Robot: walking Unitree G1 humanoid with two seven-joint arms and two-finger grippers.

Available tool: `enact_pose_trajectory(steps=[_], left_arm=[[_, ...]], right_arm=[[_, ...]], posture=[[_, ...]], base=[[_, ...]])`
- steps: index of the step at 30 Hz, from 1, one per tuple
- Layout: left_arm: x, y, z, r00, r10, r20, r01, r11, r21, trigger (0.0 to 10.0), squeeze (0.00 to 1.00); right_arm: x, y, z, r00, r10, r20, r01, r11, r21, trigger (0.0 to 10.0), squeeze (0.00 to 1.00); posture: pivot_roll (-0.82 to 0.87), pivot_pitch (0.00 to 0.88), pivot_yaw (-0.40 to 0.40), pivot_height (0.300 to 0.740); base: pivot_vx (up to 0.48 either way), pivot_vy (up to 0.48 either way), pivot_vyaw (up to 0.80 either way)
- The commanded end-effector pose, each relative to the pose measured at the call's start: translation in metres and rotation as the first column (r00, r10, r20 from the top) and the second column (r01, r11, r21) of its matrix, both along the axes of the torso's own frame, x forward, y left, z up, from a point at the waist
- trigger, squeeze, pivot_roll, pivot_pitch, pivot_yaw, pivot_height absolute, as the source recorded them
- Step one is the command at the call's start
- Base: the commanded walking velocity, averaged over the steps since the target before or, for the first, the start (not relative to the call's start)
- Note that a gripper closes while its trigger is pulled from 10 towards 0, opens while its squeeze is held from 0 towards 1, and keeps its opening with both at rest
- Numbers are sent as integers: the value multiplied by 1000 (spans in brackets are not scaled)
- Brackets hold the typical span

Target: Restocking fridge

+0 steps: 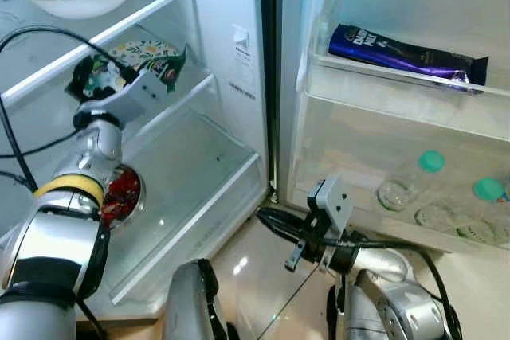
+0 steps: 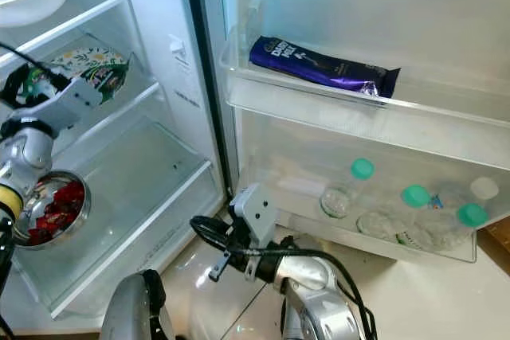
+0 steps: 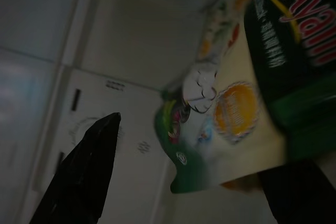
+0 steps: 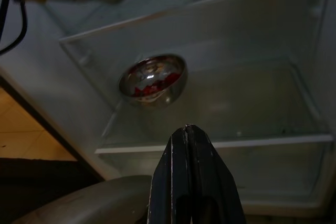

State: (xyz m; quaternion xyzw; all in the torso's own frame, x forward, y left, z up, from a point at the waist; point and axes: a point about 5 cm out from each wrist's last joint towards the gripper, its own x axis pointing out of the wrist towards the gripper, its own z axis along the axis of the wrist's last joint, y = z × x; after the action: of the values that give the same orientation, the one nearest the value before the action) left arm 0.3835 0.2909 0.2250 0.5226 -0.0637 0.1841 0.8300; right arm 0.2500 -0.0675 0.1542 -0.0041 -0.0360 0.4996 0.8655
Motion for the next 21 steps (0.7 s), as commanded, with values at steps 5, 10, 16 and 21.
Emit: enact_pose_trajectory(steps=[5,10,16,21], left_arm=[[-19,17,-30,999,32,7,-32,997,-66,10000,0],[-27,11,-53,1000,3,-7,-3,996,-86,10000,0],[-37,8,-70,1000,-16,-7,15,995,-97,10000,0],[-39,6,-72,1000,-25,4,26,994,-102,10000,0]], right_arm=[[2,-1,-3,1000,7,-3,-7,1000,2,10000,0],[7,-1,-2,1000,6,5,-6,1000,7,10000,0],[12,0,0,1000,14,21,-14,1000,7,10000,0],[14,0,1,999,16,29,-16,1000,7,10000,0]], posture=[[-159,252,89,495],[-147,222,93,495],[-142,199,94,495],[-138,185,98,495]], base=[[0,0,0],[0,0,0],[0,0,0],[0,0,0]])
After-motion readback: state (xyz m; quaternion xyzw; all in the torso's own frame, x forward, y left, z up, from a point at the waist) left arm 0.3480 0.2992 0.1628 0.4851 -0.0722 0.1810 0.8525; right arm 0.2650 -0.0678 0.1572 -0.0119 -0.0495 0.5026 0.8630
